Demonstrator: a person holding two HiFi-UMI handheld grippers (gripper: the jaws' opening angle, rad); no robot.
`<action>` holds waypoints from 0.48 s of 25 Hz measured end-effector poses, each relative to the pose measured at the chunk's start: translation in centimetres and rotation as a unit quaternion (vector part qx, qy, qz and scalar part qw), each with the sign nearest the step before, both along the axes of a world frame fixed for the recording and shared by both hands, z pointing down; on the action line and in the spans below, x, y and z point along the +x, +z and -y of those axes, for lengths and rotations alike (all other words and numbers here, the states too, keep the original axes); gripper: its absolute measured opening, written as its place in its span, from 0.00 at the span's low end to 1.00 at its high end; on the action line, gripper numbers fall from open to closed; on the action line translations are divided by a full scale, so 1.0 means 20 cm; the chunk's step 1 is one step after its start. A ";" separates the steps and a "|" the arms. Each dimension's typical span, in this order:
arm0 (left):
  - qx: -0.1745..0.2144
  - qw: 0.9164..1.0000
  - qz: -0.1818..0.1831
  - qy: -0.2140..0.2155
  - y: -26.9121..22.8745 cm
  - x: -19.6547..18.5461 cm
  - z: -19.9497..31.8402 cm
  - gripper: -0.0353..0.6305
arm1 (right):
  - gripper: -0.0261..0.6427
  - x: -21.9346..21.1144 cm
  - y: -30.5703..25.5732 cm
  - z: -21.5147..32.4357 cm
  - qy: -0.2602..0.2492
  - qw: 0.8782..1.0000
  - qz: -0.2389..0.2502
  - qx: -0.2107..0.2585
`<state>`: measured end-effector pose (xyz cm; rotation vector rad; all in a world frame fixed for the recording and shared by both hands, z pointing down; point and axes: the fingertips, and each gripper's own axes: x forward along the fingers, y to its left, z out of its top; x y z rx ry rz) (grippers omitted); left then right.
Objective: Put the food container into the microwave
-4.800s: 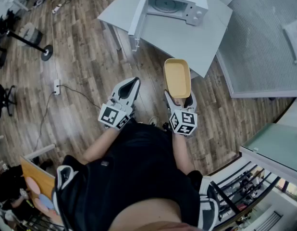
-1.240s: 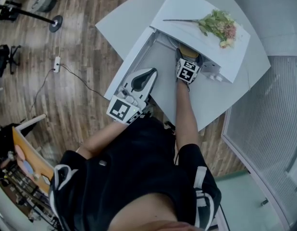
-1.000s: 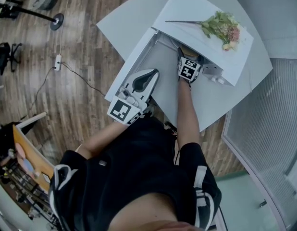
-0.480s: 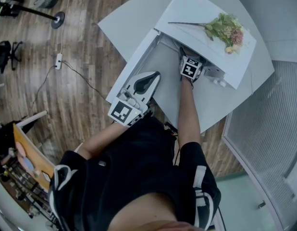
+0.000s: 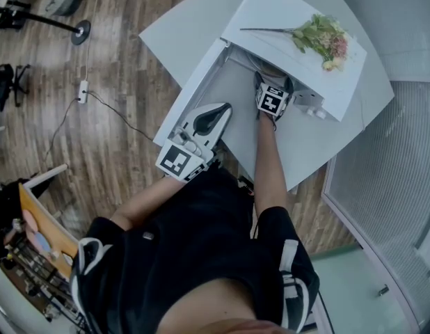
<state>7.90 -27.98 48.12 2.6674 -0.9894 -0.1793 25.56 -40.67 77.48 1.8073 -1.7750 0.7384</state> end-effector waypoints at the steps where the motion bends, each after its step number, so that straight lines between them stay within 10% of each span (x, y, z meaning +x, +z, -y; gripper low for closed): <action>1: 0.002 1.000 0.000 0.001 -0.01 0.00 -0.01 0.09 | 0.80 -0.01 -0.01 -0.03 -0.002 1.000 0.001 0.002; 8: 0.029 1.000 -0.009 0.003 -0.16 -0.08 -0.25 0.09 | 0.76 -0.21 -0.40 -0.51 -0.039 0.997 0.053 0.027; 12: 0.043 0.999 -0.014 0.012 -0.24 -0.09 -0.49 0.09 | 0.41 -0.28 -0.70 -0.92 -0.035 0.995 0.052 0.075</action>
